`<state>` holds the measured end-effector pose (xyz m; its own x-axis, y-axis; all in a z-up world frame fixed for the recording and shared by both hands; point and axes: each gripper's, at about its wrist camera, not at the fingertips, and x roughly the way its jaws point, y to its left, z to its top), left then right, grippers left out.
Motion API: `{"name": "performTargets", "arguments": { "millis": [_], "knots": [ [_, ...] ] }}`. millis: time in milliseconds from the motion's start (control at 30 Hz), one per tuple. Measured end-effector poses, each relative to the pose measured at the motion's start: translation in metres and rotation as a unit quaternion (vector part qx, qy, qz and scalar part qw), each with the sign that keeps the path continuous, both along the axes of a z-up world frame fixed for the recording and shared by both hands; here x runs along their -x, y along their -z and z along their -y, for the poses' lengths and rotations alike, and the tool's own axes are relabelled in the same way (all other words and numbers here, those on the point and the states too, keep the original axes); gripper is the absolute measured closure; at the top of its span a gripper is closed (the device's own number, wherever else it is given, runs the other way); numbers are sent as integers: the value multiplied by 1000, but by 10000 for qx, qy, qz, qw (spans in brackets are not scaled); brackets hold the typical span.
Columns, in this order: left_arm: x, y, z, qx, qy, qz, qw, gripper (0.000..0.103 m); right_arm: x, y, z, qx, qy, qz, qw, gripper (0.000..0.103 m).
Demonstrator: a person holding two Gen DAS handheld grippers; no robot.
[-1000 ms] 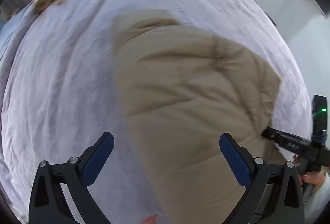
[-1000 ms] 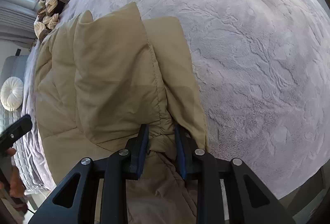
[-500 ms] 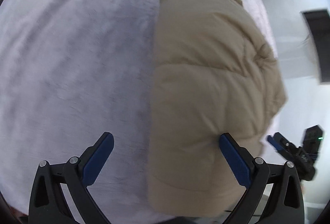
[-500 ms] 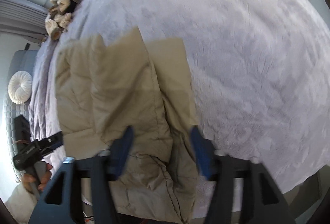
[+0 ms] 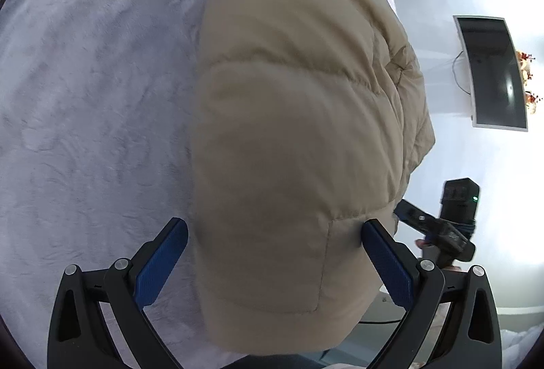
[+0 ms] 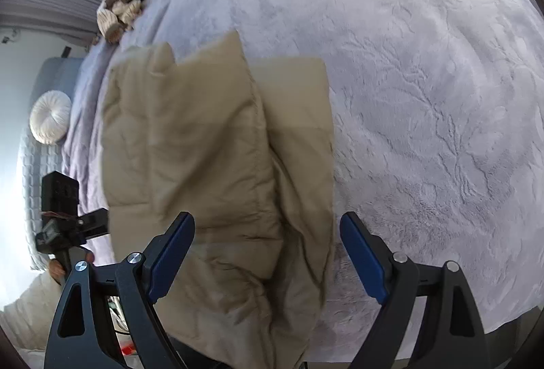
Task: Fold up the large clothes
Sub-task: 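Press and smooth the folded jacket bundle with both tools, then grasp the beige jacket bundle with both tools and lift it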
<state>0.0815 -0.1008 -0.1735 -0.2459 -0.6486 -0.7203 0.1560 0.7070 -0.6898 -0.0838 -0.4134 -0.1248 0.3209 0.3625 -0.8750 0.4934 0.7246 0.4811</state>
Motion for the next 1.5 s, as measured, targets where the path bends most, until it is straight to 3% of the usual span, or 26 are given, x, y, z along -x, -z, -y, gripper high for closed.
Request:
{"name": "performTargets", "arguments": {
  "millis": [233, 400, 700, 767, 1000, 1100, 1267, 1500],
  "knots": [
    [3, 13, 22, 30, 138, 65, 9999, 0, -11, 27, 3, -291, -152, -161, 9993, 14],
    [-2, 32, 29, 199, 195, -123, 9995, 0, -17, 49, 15, -845, -90, 23, 9964, 14],
    [-4, 49, 42, 466, 43, -326, 9984, 0, -44, 85, 14, -1914, -225, 405, 9804, 13],
    [-5, 55, 46, 507, 30, -406, 9979, 0, -50, 95, 15, -2041, -251, 377, 9779, 7],
    [-5, 53, 71, 267, 105, -467, 9985, 0, -57, 101, 15, -2289, -124, 347, 9728, 6],
    [-1, 46, 78, 205, 136, -340, 9991, 0, -59, 102, 12, -2496, -6, 331, 9678, 17],
    [5, 30, 84, 294, 151, -124, 9994, 6, -57, 88, 12, -2584, 17, 609, 9641, 49],
    [11, 2, 95, 460, 222, 155, 9986, 6, -45, 67, 10, -2639, 179, 965, 9595, 58]
  ]
}}
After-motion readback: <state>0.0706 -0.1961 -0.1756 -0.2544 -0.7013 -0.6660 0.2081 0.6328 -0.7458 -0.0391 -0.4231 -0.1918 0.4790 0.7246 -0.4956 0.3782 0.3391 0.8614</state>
